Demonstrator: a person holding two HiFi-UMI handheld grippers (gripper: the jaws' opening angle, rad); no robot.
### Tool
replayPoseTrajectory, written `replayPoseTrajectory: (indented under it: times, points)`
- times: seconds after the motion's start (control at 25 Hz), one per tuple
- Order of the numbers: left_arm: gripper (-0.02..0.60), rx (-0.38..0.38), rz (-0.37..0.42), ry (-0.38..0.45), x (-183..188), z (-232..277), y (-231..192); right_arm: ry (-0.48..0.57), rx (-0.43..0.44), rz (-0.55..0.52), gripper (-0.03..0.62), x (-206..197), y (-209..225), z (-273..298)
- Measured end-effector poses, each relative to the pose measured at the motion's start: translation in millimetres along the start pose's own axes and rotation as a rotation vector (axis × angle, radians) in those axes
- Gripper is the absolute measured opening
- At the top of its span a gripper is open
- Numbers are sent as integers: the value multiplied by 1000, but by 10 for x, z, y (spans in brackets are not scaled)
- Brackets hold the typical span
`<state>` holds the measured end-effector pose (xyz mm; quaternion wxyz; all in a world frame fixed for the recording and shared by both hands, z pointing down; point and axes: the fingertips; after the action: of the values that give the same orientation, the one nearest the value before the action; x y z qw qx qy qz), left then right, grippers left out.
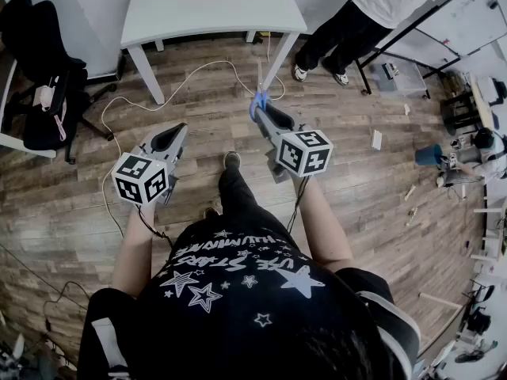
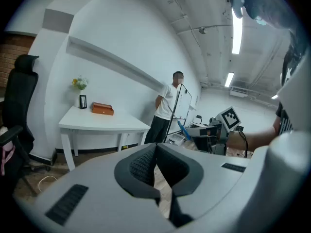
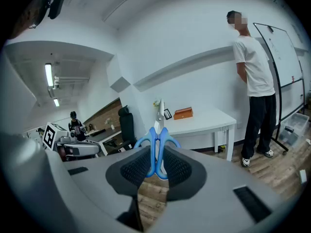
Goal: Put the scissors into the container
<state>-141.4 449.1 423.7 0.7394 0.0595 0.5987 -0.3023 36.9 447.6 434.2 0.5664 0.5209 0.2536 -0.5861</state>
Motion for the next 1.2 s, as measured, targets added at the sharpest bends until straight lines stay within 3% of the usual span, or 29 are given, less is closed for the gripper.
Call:
replayPoseTrajectory:
  times: [0.76,1.04,1.2]
  points:
    - [18,14,-25,-16,-192,119,-23,-17,29,-47,103,-115,69,114]
    - [18,44,-43,-18,-5,521,-394,-25,61,-35,103,119,359,629]
    - [18,69,-59,-16,204,869,-825,-39,74,-25,103,345,632,1135]
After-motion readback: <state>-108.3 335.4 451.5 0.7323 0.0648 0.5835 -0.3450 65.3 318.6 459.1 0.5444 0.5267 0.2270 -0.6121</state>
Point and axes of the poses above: the fingertips, and each gripper's own axes: z forward along the fingers, y to its right, x out of its top, and after that the axes turned 3 degrees about -x, right-handed
